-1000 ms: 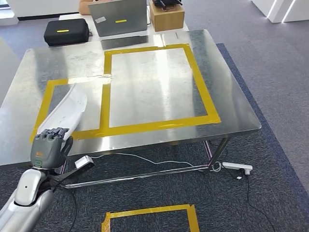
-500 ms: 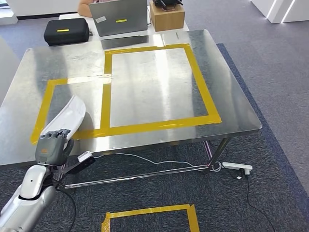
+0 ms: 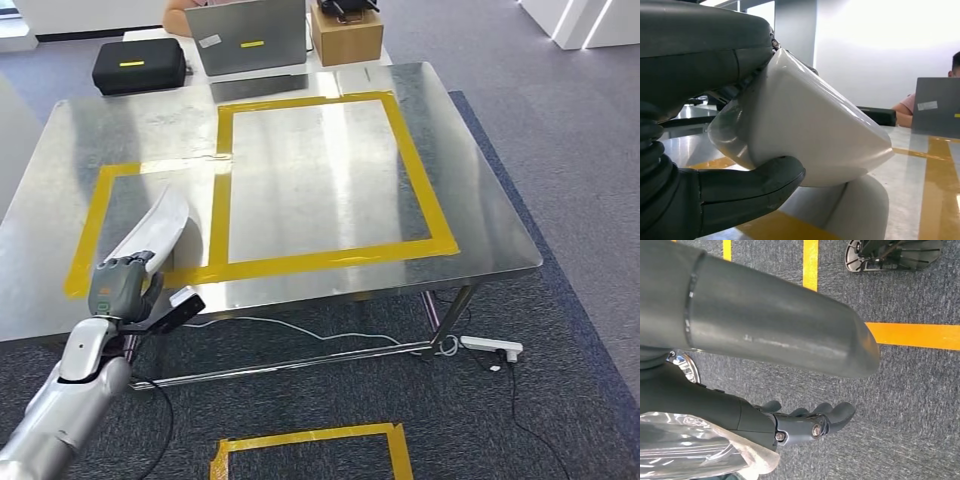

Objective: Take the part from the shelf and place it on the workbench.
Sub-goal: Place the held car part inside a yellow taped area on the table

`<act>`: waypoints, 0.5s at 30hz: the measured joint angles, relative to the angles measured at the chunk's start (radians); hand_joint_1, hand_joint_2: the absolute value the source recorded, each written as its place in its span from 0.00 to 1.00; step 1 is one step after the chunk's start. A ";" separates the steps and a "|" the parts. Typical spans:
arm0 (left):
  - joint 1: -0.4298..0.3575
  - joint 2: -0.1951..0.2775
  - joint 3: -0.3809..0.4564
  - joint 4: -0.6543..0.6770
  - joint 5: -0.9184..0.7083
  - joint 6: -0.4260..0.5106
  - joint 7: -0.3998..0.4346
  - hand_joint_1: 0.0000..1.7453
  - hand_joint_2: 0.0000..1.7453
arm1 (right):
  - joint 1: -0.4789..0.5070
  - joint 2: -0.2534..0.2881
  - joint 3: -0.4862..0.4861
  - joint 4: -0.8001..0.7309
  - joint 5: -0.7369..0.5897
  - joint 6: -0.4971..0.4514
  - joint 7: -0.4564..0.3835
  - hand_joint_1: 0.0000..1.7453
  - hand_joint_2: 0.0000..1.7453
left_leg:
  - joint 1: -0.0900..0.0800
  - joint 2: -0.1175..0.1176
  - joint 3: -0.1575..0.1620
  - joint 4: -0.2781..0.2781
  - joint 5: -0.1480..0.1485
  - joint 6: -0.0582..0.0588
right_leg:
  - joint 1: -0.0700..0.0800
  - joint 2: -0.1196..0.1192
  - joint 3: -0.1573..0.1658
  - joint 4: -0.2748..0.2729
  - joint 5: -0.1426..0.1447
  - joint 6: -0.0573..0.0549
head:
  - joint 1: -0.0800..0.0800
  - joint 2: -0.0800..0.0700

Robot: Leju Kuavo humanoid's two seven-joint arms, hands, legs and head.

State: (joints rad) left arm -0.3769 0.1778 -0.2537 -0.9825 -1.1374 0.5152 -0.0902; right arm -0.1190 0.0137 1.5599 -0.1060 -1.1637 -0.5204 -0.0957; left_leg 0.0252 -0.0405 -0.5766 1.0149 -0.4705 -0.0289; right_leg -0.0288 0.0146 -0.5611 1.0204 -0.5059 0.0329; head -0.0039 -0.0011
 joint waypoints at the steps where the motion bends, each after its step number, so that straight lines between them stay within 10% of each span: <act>1: -0.019 -0.009 -0.006 0.020 -0.004 -0.003 -0.001 1.00 1.00 | -0.001 0.000 0.000 0.000 0.004 0.002 0.002 0.00 0.00 | 0.000 0.000 0.000 0.001 0.000 0.000 | 0.000 0.000 0.000 0.000 0.000 0.000 | 0.000 0.000; 15: -0.220 -0.113 -0.139 0.245 -0.108 -0.064 0.072 1.00 1.00 | -0.005 0.000 0.000 0.000 0.036 0.021 0.012 0.00 0.00 | -0.001 0.000 -0.002 0.003 0.000 0.000 | -0.001 0.000 0.001 0.000 0.001 0.001 | 0.000 0.000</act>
State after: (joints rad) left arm -0.5973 0.0648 -0.3927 -0.7377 -1.2454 0.4515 -0.0183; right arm -0.1239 0.0137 1.5599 -0.1064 -1.1281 -0.4994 -0.0833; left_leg 0.0246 -0.0408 -0.5785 1.0180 -0.4707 -0.0285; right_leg -0.0294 0.0146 -0.5605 1.0204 -0.5053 0.0339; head -0.0039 -0.0011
